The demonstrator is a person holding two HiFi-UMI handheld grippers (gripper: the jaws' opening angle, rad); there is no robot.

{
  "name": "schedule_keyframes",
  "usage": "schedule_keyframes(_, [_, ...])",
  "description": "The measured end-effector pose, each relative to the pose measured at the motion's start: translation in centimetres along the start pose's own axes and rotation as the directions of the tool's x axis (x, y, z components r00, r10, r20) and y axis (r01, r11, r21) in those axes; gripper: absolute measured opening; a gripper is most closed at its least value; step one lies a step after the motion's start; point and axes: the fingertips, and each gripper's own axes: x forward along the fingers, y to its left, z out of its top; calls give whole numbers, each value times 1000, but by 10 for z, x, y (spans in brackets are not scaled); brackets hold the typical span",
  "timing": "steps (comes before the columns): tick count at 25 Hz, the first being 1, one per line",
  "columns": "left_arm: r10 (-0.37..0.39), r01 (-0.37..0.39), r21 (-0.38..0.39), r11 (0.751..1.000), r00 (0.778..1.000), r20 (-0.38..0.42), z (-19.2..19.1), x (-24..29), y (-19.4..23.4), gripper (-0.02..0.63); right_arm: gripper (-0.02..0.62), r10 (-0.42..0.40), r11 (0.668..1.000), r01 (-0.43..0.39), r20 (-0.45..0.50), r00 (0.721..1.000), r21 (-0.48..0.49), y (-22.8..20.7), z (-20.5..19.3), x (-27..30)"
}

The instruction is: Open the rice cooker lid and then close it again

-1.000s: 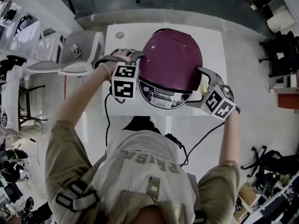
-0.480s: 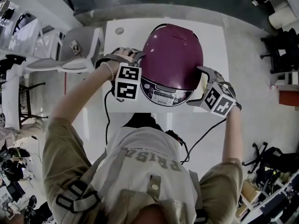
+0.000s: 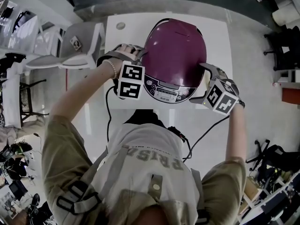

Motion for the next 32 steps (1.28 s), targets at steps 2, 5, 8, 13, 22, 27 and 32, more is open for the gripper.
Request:
schedule_keyframes(2, [3, -3, 7, 1000, 1000, -6, -1, -1, 0, 600, 581, 0, 1000, 0, -1, 1000, 2, 0, 1, 0])
schedule_keyframes(5, [5, -4, 22, 1000, 1000, -18, -2, -1, 0, 600, 581, 2, 1000, -2, -7, 1000, 4, 0, 2, 0])
schedule_keyframes(8, [1, 1, 38, 999, 1000, -29, -3, 0, -1, 600, 581, 13, 1000, -13, -18, 1000, 7, 1, 2, 0])
schedule_keyframes(13, [-8, 12, 69, 998, 998, -66, -6, 3, -2, 600, 581, 20, 1000, -20, -57, 998, 4, 2, 1, 3])
schedule_keyframes(22, [-34, 45, 77, 996, 991, -131, -7, 5, -1, 600, 581, 37, 999, -34, -107, 994, 30, 1, -1, 4])
schedule_keyframes(27, [-34, 43, 74, 996, 992, -121, -8, 5, -3, 600, 581, 28, 1000, -28, -116, 993, 5, 3, -3, 7])
schedule_keyframes(32, [-31, 34, 35, 999, 995, -92, -4, 5, -3, 600, 581, 12, 1000, -13, -83, 996, -12, 3, -5, 7])
